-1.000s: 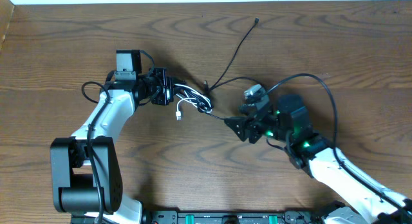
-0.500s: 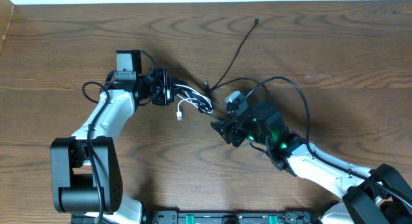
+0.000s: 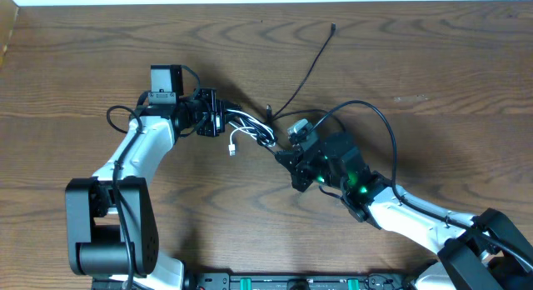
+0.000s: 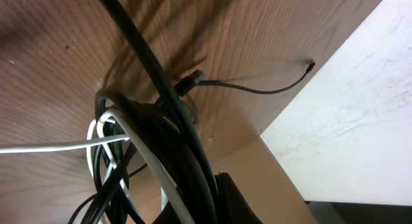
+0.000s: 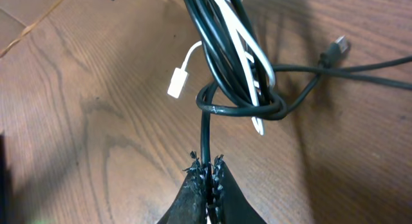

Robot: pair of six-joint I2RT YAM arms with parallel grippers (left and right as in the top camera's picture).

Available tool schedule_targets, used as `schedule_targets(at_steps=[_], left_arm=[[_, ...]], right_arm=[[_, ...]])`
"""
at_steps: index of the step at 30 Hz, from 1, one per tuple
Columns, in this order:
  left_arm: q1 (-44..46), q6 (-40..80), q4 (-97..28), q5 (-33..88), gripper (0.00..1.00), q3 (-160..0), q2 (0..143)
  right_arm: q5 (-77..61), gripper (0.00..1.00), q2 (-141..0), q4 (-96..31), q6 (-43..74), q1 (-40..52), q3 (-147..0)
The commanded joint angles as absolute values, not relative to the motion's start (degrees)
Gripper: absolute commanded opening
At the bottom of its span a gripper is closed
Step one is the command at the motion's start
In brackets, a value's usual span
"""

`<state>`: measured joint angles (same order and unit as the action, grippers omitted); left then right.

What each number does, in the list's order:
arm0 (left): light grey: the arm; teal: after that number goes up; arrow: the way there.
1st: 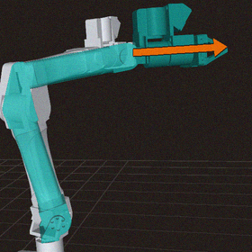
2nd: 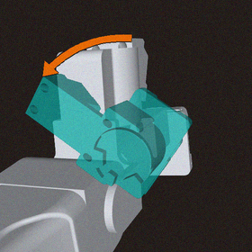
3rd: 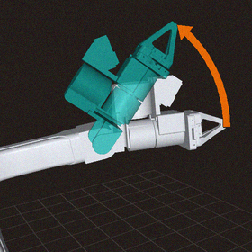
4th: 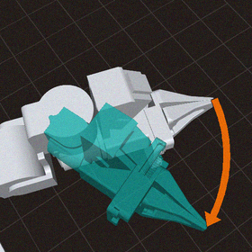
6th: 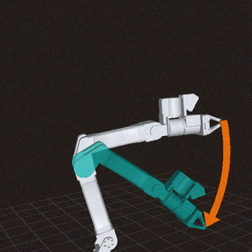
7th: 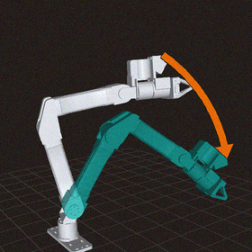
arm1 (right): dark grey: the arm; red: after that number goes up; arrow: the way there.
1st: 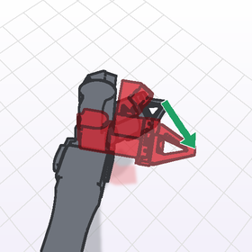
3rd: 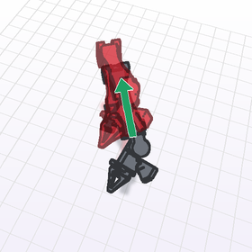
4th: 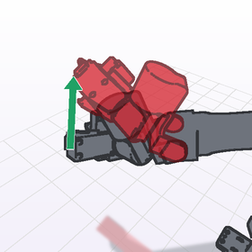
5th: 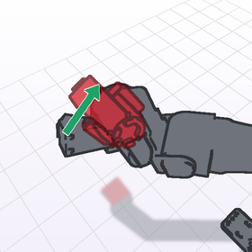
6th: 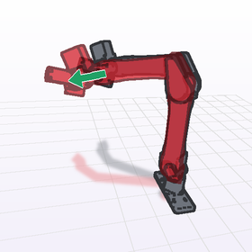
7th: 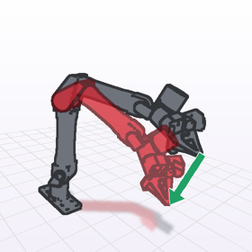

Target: Untangle cables

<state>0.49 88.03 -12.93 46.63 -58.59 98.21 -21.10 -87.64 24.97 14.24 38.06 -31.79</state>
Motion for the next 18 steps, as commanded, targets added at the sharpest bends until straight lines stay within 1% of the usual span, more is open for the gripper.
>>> schedule_targets(at_steps=[1, 5, 9, 13, 18], left_arm=[[0.4, 87.2, -13.1, 48.0, 0.08, -59.5, 97.2], [0.3, 87.2, -13.1, 48.0, 0.08, -59.5, 97.2], [0.3, 87.2, -13.1, 48.0, 0.08, -59.5, 97.2], [0.3, 87.2, -13.1, 48.0, 0.08, -59.5, 97.2], [0.3, 87.2, -13.1, 47.0, 0.08, -59.5, 97.2]], right_arm=[[-23.3, 0.01, -86.7, 24.4, 15.4, 38.2, -32.3], [-25.9, 0.01, -81.6, 21.0, 15.4, 37.4, -32.3], [-24.5, 0.01, -71.6, 9.3, 13.0, 35.9, -32.3], [-18.8, 0.01, -58.5, -4.8, 12.3, 32.8, -32.3], [-8.5, 0.01, -38.4, -19.5, 12.0, 25.6, -32.3]])
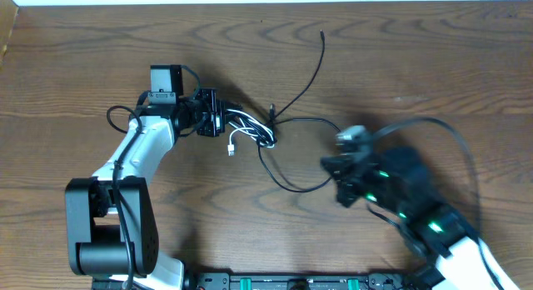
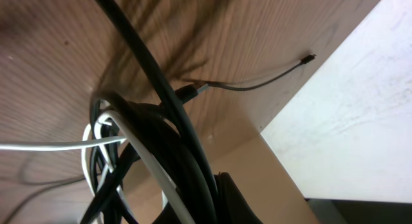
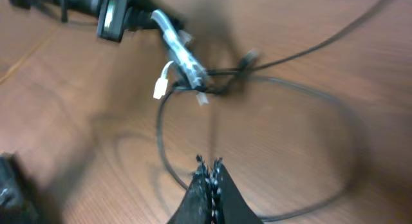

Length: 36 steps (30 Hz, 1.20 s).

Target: Untangle cables

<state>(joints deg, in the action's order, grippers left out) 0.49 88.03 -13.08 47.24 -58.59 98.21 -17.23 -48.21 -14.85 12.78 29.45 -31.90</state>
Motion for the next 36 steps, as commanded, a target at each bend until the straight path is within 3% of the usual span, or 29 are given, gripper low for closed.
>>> schedule_targets(at_steps=[1, 3, 6, 9, 11, 13, 25, 36], left_arm=[[0.3, 87.2, -13.1, 47.0, 0.08, -59.5, 97.2], [0.4, 87.2, -13.1, 47.0, 0.08, -59.5, 97.2], [0.4, 87.3, -13.1, 47.9, 0.08, -59.5, 97.2], [0.4, 87.7, -13.1, 49.7, 0.08, -59.5, 97.2], [0.4, 87.7, -13.2, 49.7, 0.08, -59.5, 97.2], [0.4, 87.7, -13.2, 49.7, 0.08, -59.5, 97.2], [0.4, 87.7, -13.3, 49.7, 0.08, -59.5, 97.2], [0.4, 87.7, -13.3, 49.7, 0.08, -59.5, 97.2]], right_arm=[[-7.5, 0.01, -35.6, -20.8, 12.3, 24.3, -32.3], [-8.4, 0.01, -31.0, -21.8, 12.4, 22.3, -32.2], [-12.6, 0.11, -29.7, -22.0, 12.4, 22.2, -32.2], [-16.4, 0.27, -33.6, -22.0, 13.5, 23.5, -31.8], [-16.9, 0.45, -39.0, -21.2, 13.5, 25.3, -31.8], [-16.9, 0.49, -44.7, -18.6, 13.5, 27.2, -31.8], [-17.5, 0.57, -76.7, 13.1, 26.0, 42.4, -31.8], [-15.9, 0.52, -90.0, 30.1, 35.2, 47.0, -31.9]])
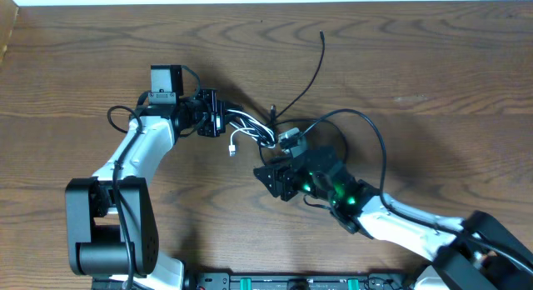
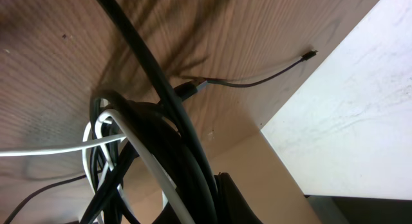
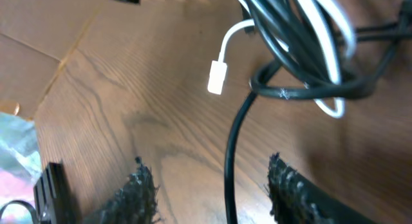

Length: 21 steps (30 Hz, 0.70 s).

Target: Untangle cables

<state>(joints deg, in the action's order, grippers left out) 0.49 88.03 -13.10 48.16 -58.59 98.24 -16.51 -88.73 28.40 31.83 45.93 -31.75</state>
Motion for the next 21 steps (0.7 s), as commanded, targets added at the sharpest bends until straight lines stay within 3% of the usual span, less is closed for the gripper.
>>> schedule_targets(at_steps=[1, 5, 9, 11, 17, 19, 21], left_arm=[[0.4, 87.7, -13.3, 49.7, 0.08, -59.5, 97.2], [0.4, 87.7, -13.3, 49.7, 0.08, -59.5, 97.2], [0.3, 87.7, -13.3, 49.7, 0.08, -59.5, 97.2], [0.3, 87.7, -13.2, 49.7, 0.08, -59.5, 97.2], [0.3, 87.7, -13.3, 49.7, 0.08, -59.5, 97.2], [0.3, 87.7, -13.3, 49.8, 0.08, -59.5, 97.2], [0.3, 87.7, -13.3, 49.8, 0.08, -59.5, 97.2]], right_arm=[[-15.6, 0.5, -90.2, 30.8, 35.9, 47.0, -31.9], [-14.5, 0.4, -90.2, 33.1, 37.3, 47.0, -31.9], [-14.9, 0.09, -90.2, 33.2, 39.2, 47.0, -32.0], [-17.8, 0.01, -90.2, 33.5, 40.6, 47.0, -32.1], [-23.0, 0.04, -90.2, 32.2, 40.2, 47.0, -32.1], [-20.2, 0.39, -90.2, 30.9, 40.0, 46.9, -32.1], [-17.8, 0.45, -90.3, 30.2, 40.1, 46.9, -32.1]])
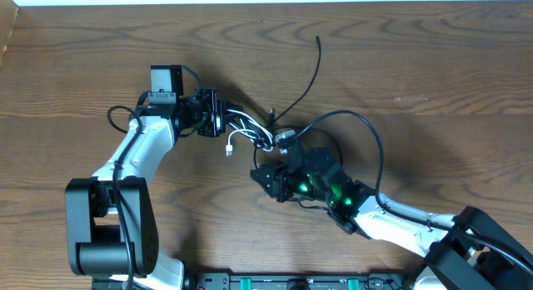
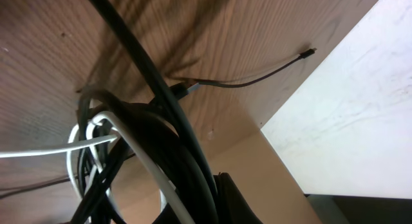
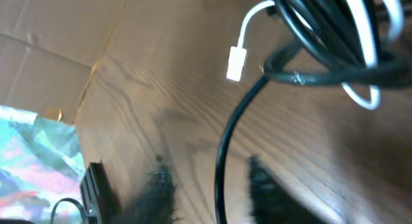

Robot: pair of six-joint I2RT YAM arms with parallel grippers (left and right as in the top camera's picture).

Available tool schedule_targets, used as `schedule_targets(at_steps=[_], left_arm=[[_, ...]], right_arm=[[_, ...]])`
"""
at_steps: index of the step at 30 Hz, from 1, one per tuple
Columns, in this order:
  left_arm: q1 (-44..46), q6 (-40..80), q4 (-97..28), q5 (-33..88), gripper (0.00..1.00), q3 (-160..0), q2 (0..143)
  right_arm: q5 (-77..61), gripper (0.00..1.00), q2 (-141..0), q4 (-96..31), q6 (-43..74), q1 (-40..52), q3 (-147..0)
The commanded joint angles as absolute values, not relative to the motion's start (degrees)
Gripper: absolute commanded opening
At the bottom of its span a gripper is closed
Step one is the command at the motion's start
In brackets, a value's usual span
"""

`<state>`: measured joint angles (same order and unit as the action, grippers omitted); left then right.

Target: Untangle cables

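Observation:
A tangled bundle of black and white cables (image 1: pixel 250 126) lies on the wooden table (image 1: pixel 433 65). My left gripper (image 1: pixel 218 117) is shut on its left end; in the left wrist view the thick black strands (image 2: pixel 174 140) run down into my left gripper (image 2: pixel 206 208). A white plug (image 1: pixel 229 150) hangs off the bundle. My right gripper (image 1: pixel 265 177) stands open just below the bundle. In the right wrist view a black cable (image 3: pixel 222 166) runs between its blurred fingers (image 3: pixel 161 185), below the white plug (image 3: pixel 236 63) and the knot (image 3: pixel 322 69).
A thin black cable (image 1: pixel 304 69) trails from the bundle toward the table's far edge; its tip (image 2: pixel 306 54) shows in the left wrist view. A black loop (image 1: pixel 371 148) arcs over the right arm. Cardboard and a coloured sheet (image 3: pixel 32 153) lie at the left of the right wrist view.
My right gripper has shifted slightly left under the bundle, and its fingers stand closer together around the black cable. The left gripper holds the bundle as before.
First my right gripper was shut on a black cable just below the knot. It then stood far to the right, still shut, with a wide loop drawn out. Later it was back under the bundle, open around that cable, where it remains. The left gripper never let go.

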<state>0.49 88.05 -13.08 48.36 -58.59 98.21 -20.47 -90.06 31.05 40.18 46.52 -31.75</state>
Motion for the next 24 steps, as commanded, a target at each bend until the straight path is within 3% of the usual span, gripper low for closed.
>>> schedule_targets(at_steps=[1, 19, 20, 22, 24], left_arm=[[0.3, 87.7, -13.3, 49.8, 0.08, -59.5, 97.2], [0.3, 87.6, -13.3, 49.8, 0.08, -59.5, 97.2], [0.3, 87.6, -13.3, 49.8, 0.08, -59.5, 97.2], [0.3, 87.6, -13.3, 49.8, 0.08, -59.5, 97.2], [0.3, 87.6, -13.3, 49.8, 0.08, -59.5, 97.2]], right_arm=[[-16.5, 0.45, -90.4, 30.2, 40.5, 46.9, -32.1], [-12.4, 0.3, -95.3, 39.3, 48.2, 51.1, -32.1], [-11.9, 0.27, -95.3, 39.2, 48.4, 51.1, -32.1], [-10.8, 0.06, -95.3, 38.0, 48.4, 51.1, -32.1], [-10.9, 0.01, -95.3, 37.5, 48.1, 51.1, -32.1]])
